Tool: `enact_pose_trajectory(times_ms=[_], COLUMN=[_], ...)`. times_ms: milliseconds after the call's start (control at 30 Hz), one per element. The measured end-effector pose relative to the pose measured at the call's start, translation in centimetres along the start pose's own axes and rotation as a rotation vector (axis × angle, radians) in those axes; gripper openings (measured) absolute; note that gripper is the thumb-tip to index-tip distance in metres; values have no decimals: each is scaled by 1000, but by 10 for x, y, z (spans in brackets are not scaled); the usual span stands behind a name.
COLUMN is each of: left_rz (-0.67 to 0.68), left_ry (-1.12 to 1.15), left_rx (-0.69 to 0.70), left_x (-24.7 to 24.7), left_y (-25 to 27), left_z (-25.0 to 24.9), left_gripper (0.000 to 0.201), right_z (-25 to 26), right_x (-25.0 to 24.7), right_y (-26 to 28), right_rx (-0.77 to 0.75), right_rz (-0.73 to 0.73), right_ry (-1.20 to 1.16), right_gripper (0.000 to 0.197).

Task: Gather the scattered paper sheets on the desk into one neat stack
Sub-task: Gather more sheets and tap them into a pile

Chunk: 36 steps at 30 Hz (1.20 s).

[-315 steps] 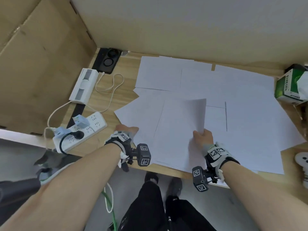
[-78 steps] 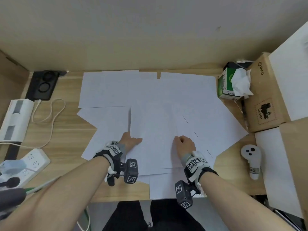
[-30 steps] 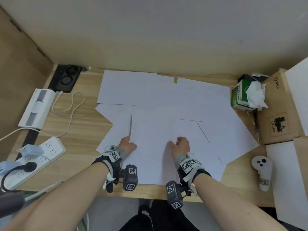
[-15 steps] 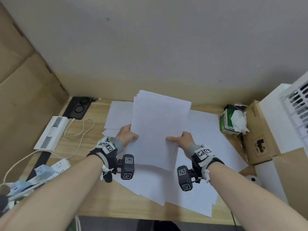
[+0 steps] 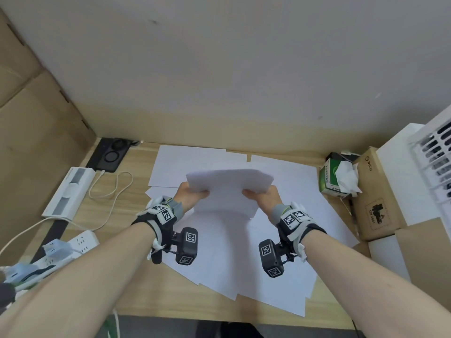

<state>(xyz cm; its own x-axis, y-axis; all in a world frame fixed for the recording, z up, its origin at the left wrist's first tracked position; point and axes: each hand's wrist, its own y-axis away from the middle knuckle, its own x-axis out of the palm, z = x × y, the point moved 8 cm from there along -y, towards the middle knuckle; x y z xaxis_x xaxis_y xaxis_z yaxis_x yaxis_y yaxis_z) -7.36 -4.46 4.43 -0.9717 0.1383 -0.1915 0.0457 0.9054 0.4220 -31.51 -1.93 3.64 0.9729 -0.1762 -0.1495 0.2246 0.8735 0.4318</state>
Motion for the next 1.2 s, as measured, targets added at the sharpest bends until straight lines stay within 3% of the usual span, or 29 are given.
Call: enact_pose_trajectory(times_ms=[167,333,433,533,667,767,933,1067,1200], left_rz=[-7,-18,-30,-14,-114,-122,-199,-71,120], left_ry=[6,16,78,117,53,-118,-604,-959,-1268], left_rx=[-46,-94,-86,-127,-149,-145,12,104,57], left_x=[-4,-2,-2,-10,-39,-59,-65,-49,-36], left_y=[-16,-24,-32,-43,-66,-91,-121,-151,-168], left_z=[7,33,34,39,53,68,83,88,100], left_gripper=[30,30,14,13,29,44,54,72,76], right_z=[0,-30,-32,-28,-41,-58,-86,-98,-117], right_x=[9,18,19,9,-10,-19,-8,-3,-9], right_y=[-6,-15,-28,-49,-74,-77,-73,-64,-69], right_rx=[26,107,120,148,232,256,342,383,454], right_rz=[32,62,46,-46,-215,-365,-333,-373,-292], right_ry=[-54,10,19,28,97,155,245,228,189], right_gripper=[20,18,17,5,16,27,28,28,28])
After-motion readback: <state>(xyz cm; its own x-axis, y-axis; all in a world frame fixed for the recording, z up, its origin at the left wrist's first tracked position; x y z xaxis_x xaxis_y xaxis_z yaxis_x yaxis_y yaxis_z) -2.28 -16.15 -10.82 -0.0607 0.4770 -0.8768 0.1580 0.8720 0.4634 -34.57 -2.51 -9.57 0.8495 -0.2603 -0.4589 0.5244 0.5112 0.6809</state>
